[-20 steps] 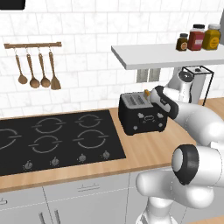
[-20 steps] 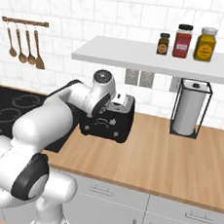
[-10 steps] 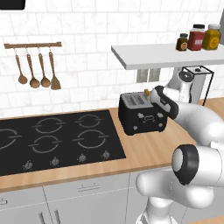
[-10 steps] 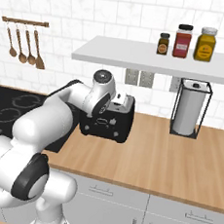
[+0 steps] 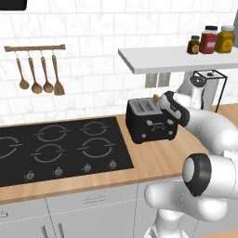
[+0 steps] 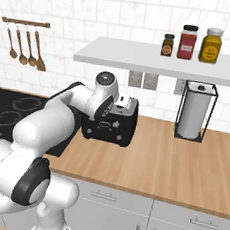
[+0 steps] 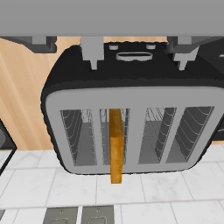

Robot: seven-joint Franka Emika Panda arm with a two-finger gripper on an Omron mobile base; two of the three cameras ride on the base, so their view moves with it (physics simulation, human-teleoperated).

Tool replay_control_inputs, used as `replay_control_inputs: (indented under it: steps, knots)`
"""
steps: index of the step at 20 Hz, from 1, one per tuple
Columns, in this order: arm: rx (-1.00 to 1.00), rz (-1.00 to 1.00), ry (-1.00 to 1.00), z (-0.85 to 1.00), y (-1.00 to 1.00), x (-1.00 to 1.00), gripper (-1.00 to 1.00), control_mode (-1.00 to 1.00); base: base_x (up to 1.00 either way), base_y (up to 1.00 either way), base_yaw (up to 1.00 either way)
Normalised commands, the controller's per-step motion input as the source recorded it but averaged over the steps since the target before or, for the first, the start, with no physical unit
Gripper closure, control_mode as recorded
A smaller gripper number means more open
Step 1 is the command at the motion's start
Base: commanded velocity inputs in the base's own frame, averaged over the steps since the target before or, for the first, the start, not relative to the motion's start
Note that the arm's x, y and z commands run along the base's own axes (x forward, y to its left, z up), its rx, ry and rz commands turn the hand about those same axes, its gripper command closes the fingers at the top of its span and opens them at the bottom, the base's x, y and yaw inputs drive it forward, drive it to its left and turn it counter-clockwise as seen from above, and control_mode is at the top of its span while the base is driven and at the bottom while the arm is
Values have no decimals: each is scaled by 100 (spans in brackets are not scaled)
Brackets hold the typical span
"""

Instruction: Start the toaster. Once the lever pops up, take the bread to the plate on the dining counter.

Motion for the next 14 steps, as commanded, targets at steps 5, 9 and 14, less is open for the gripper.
replay_control_inputs:
  steps: [5, 9, 14]
  knots:
    - [0, 0, 0, 0, 0, 0, -100, -100, 0, 0, 0]
    - [0, 0, 0, 0, 0, 0, -100, -100, 0, 0, 0]
    - [0, 0, 0, 0, 0, 0, -100, -100, 0, 0, 0]
